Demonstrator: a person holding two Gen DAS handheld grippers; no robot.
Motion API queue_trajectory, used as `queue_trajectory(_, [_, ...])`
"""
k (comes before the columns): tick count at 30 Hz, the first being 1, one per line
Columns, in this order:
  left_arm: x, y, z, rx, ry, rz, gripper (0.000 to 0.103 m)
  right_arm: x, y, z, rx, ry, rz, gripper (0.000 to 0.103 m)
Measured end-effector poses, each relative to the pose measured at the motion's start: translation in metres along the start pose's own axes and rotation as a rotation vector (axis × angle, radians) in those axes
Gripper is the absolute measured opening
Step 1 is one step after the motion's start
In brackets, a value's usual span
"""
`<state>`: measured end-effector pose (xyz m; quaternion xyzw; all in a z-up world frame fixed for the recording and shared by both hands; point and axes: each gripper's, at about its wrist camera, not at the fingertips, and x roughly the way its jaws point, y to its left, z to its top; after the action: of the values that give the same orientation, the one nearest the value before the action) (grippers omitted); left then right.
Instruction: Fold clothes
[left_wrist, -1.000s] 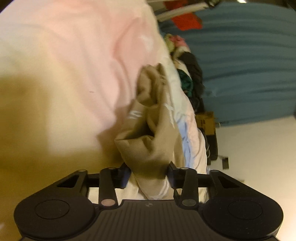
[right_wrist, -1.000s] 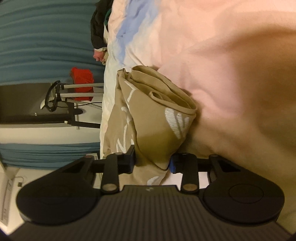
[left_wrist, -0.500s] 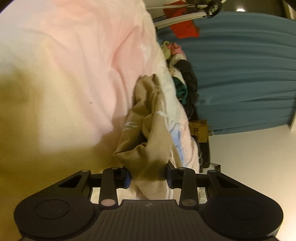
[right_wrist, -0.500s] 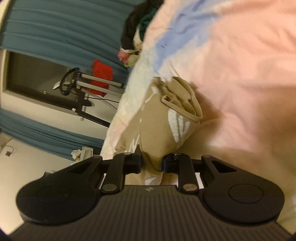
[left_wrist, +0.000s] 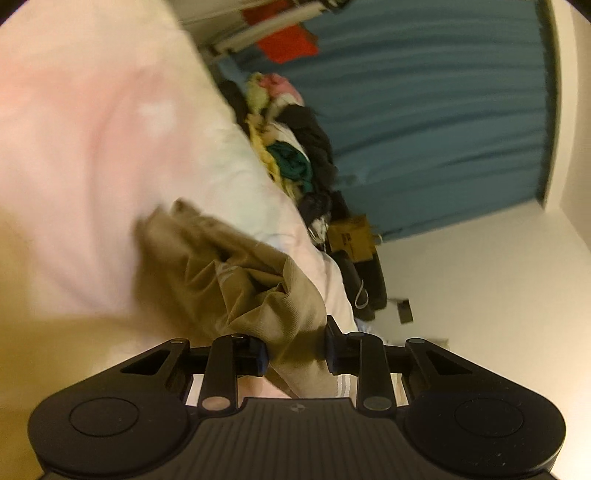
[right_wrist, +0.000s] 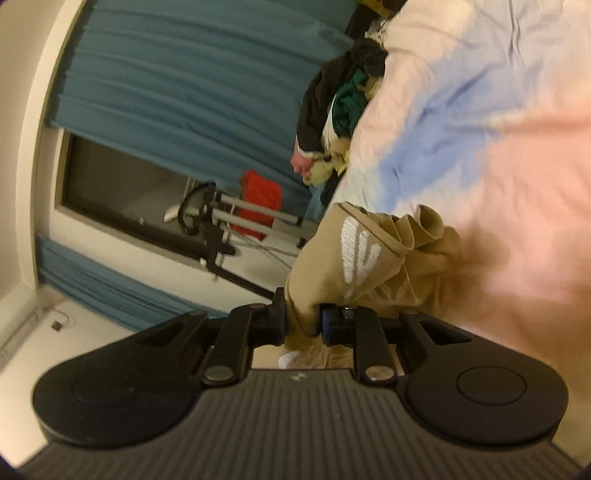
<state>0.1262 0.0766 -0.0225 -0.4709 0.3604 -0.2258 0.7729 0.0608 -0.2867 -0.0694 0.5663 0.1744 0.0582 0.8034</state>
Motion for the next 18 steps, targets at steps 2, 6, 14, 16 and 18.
queue_trajectory(2, [0.026,-0.027,0.006,0.031,0.038,0.011,0.029,-0.002,0.004,0.03,0.01,-0.013,-0.01,0.02])
queue_trajectory(6, [0.112,-0.103,0.017,0.126,0.11,0.05,0.029,0.006,0.016,0.108,-0.027,-0.075,-0.045,0.02])
queue_trajectory(14, [0.281,-0.224,0.021,0.283,0.138,-0.113,0.029,0.014,0.036,0.245,-0.195,-0.292,-0.084,0.02])
queue_trajectory(16, [0.312,-0.225,0.007,0.333,0.133,-0.105,0.029,0.018,0.024,0.259,-0.227,-0.316,-0.107,0.02])
queue_trajectory(18, [0.343,-0.211,-0.009,0.371,0.149,-0.062,0.029,0.029,-0.007,0.258,-0.224,-0.288,-0.172,0.02])
